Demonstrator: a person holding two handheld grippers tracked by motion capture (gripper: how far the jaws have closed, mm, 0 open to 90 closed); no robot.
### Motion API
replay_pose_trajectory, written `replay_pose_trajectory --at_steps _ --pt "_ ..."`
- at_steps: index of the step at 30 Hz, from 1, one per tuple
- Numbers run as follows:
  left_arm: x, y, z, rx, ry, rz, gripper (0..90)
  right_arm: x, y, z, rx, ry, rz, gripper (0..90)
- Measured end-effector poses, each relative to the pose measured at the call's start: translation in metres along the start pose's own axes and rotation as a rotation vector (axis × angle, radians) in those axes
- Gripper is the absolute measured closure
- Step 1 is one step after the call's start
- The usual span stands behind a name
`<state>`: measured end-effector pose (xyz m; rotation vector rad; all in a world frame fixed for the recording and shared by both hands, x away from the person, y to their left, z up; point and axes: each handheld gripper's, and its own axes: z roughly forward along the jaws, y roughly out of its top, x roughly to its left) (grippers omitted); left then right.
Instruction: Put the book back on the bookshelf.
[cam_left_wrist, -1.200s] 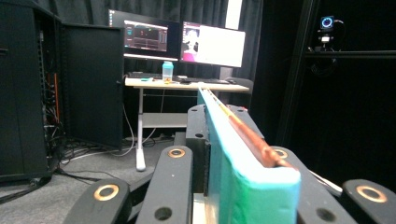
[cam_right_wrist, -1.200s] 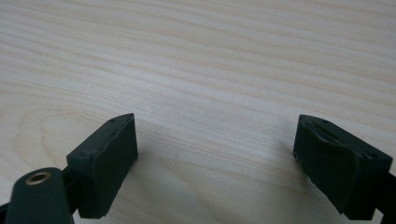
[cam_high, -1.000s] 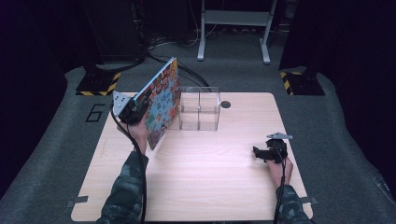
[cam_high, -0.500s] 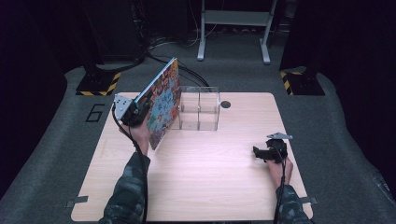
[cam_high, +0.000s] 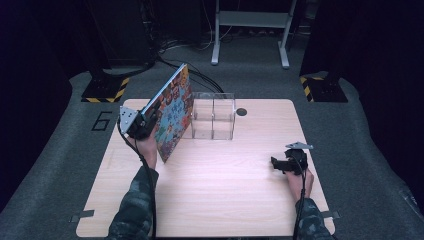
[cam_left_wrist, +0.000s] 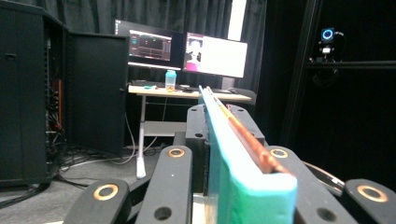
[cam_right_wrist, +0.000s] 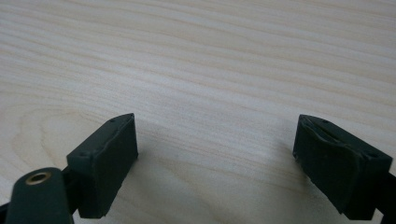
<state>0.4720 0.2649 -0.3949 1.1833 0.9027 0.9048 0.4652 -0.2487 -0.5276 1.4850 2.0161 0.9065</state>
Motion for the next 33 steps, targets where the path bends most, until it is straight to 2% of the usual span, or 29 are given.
replay_pose_trajectory --at_steps 6,12,16,21,22,25,28,30,31,33 --pt "0.003 0.004 -0.001 0.036 0.002 0.011 79.5 0.0 0.0 0.0 0.0 0.0 0.0 12.9" --pt "0.007 0.011 -0.004 0.086 -0.031 0.012 76.3 0.0 0.0 0.0 0.0 0.0 0.0 12.9" --pt "0.01 0.016 -0.009 0.09 -0.055 0.0 68.2 0.0 0.0 0.0 0.0 0.0 0.0 12.9" --pt "0.014 0.024 -0.012 0.185 -0.116 -0.024 55.6 0.0 0.0 0.0 0.0 0.0 0.0 12.9" --pt "0.014 0.024 -0.012 0.185 -0.116 -0.024 50.9 0.0 0.0 0.0 0.0 0.0 0.0 12.9" --pt "0.016 0.027 -0.017 0.217 -0.129 -0.024 46.2 0.0 0.0 0.0 0.0 -0.001 0.0 12.9" --pt "0.018 0.031 -0.022 0.26 -0.147 -0.019 40.0 0.0 0.0 0.0 0.0 -0.001 0.001 12.9" --pt "0.021 0.033 -0.026 0.292 -0.165 -0.031 35.4 0.0 0.0 0.0 0.0 -0.001 0.0 12.9" --pt "0.021 0.034 -0.028 0.307 -0.161 -0.025 32.6 0.0 0.0 0.0 0.0 -0.001 0.0 12.9" --pt "0.023 0.036 -0.032 0.338 -0.184 -0.023 27.9 0.0 0.0 0.0 0.0 -0.001 0.001 12.9"
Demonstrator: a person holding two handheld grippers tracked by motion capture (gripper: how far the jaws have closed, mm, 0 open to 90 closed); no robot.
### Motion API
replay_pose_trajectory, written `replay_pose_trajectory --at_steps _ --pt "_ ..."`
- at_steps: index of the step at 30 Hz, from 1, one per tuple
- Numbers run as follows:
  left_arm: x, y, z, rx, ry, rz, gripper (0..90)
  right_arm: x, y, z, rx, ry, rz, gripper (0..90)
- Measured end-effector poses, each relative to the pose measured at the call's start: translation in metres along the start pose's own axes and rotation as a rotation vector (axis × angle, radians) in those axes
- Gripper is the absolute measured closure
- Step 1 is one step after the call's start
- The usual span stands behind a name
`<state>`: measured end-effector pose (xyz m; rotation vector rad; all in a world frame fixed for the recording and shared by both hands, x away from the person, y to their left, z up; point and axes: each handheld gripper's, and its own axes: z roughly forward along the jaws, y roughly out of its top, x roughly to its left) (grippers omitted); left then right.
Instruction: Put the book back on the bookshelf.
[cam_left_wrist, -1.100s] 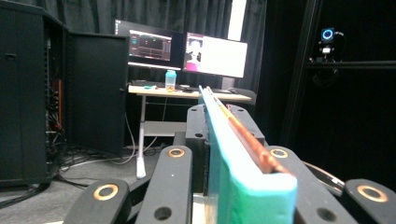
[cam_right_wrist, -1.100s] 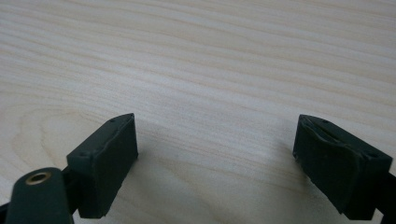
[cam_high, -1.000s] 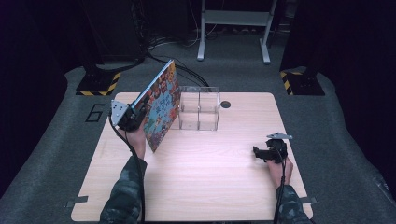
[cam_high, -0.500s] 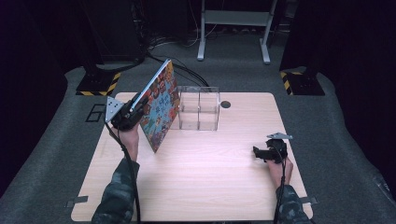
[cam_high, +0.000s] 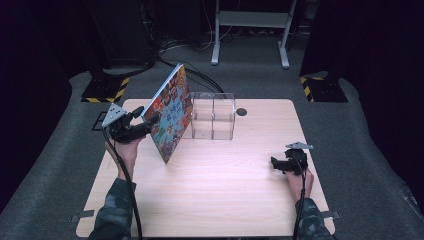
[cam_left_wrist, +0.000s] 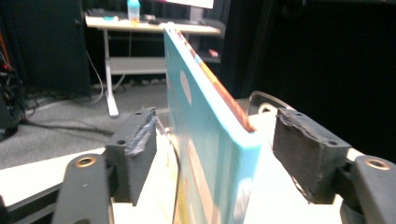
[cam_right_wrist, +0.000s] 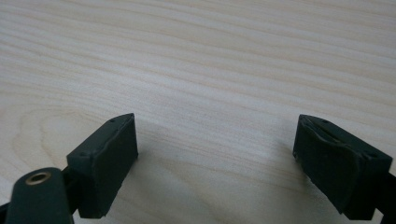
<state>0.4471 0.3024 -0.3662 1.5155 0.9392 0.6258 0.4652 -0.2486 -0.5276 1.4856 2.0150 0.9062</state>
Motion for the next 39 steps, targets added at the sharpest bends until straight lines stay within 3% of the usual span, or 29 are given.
replay_pose_trajectory --at_steps 4,12,18,24,31,34,38,39 --pt "-0.002 -0.002 -0.008 0.095 -0.016 0.021 15.2 0.0 0.0 0.0 0.0 0.0 0.0 12.9" --pt "-0.003 -0.017 -0.023 0.228 -0.03 0.046 4.2 0.0 0.0 0.0 0.0 0.0 0.001 12.9" --pt "-0.001 -0.036 -0.036 0.285 -0.002 0.048 0.2 0.0 0.0 0.0 0.0 0.0 0.001 12.9" --pt "0.007 -0.063 -0.049 0.339 0.029 0.017 0.1 0.0 0.0 0.0 0.0 0.0 0.001 12.9" --pt "0.015 -0.109 -0.054 0.438 0.076 -0.006 0.0 0.0 0.0 0.0 0.0 0.005 0.002 12.9" --pt "0.019 -0.131 -0.054 0.475 0.084 -0.041 0.0 0.0 0.0 0.0 0.0 0.006 0.002 12.8" --pt "0.021 -0.147 -0.053 0.499 0.104 -0.052 0.0 0.0 0.0 0.0 0.0 0.006 0.002 12.8" --pt "0.021 -0.15 -0.053 0.518 0.108 -0.039 0.0 0.0 0.0 0.0 0.0 0.006 0.002 12.8"
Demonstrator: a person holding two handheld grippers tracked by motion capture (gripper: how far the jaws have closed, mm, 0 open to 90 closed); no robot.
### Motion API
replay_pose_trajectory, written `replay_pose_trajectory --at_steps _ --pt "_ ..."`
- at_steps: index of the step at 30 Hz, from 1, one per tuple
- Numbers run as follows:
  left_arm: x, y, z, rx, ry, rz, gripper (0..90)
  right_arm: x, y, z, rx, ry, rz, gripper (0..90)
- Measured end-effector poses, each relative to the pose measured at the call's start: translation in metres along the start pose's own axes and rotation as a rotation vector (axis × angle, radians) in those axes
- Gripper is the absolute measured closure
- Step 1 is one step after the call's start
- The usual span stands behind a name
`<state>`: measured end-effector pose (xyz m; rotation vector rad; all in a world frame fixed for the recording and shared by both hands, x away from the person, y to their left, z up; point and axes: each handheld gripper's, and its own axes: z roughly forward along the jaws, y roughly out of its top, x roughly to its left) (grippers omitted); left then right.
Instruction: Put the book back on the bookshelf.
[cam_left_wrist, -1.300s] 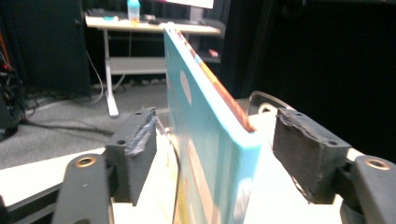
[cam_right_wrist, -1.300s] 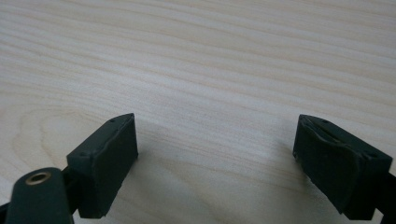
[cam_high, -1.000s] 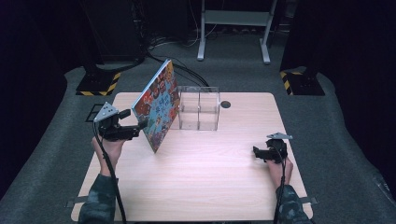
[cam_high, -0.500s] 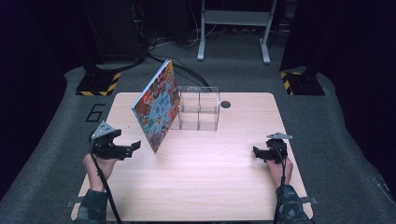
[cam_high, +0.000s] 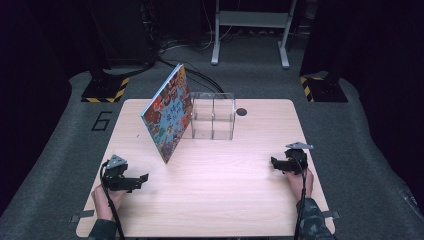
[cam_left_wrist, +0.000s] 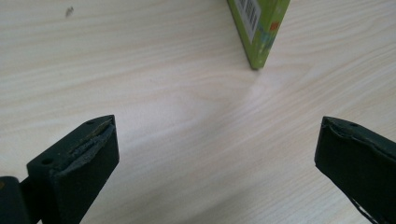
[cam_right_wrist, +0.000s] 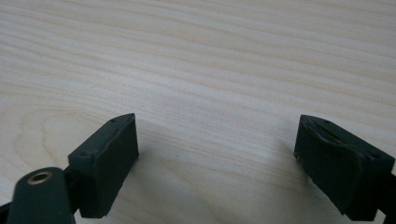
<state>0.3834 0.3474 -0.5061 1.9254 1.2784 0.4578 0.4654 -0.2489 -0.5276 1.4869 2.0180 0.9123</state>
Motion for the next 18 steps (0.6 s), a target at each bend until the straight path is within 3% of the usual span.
replay_pose_trajectory --at_steps 6,12,18 --pt "0.001 -0.011 0.01 0.043 0.031 0.022 0.0 0.0 0.0 0.0 0.0 0.0 0.0 12.8" --pt "0.006 -0.015 0.011 0.068 0.009 -0.008 0.0 0.0 0.0 0.0 0.0 0.0 0.0 12.8" --pt "0.004 -0.021 0.013 0.035 0.051 0.027 0.0 0.0 0.0 0.0 0.0 0.0 0.0 12.8"
